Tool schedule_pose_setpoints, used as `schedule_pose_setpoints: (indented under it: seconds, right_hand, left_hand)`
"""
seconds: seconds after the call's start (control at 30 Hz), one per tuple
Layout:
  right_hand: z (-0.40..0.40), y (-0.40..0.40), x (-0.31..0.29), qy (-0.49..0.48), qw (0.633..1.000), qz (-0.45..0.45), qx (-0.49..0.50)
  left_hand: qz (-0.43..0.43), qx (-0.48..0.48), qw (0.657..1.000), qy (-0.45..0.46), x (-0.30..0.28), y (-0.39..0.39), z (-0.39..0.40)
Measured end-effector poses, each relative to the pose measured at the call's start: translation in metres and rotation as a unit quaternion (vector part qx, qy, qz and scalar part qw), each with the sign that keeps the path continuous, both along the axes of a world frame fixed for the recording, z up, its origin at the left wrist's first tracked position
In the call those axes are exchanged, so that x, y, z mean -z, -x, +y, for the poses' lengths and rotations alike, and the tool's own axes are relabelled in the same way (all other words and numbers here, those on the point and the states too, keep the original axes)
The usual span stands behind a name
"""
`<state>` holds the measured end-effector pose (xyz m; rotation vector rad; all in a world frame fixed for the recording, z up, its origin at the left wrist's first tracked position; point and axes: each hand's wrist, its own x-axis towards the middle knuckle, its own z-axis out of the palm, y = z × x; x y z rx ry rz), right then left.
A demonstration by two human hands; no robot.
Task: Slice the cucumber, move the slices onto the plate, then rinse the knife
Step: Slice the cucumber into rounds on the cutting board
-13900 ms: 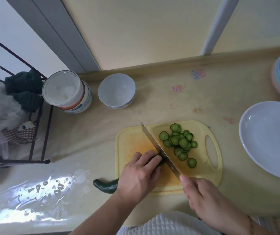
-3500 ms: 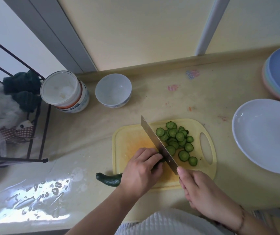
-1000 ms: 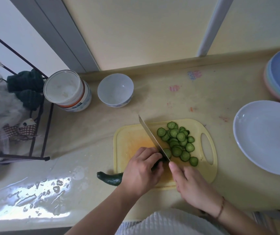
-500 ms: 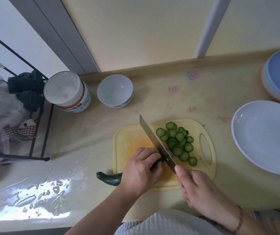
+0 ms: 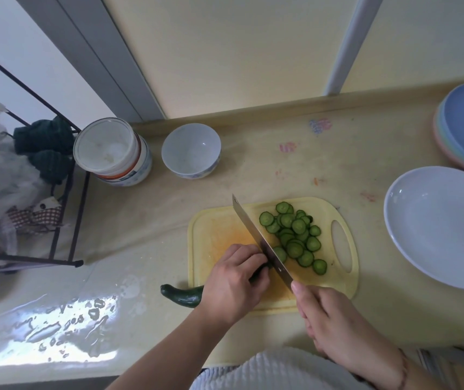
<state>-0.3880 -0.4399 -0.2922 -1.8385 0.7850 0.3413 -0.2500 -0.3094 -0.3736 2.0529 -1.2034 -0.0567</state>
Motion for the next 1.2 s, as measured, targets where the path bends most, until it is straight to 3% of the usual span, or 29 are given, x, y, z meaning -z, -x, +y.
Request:
schedule_pose_setpoints:
  seconds: [0.47,1.2]
  right_hand:
    - [-0.009,-0.02,0.026,0.01,1.0,0.014,0.011]
    - [0.002,0.002,0.0,-0.031,0.999,-0.006,0.017]
  left_hand:
    - [0.011,-0.002,1.0,-0.006,0.001,0.0,0.001]
    - [0.021,-0.009,1.0,-0.013,0.0,0.0,0.0]
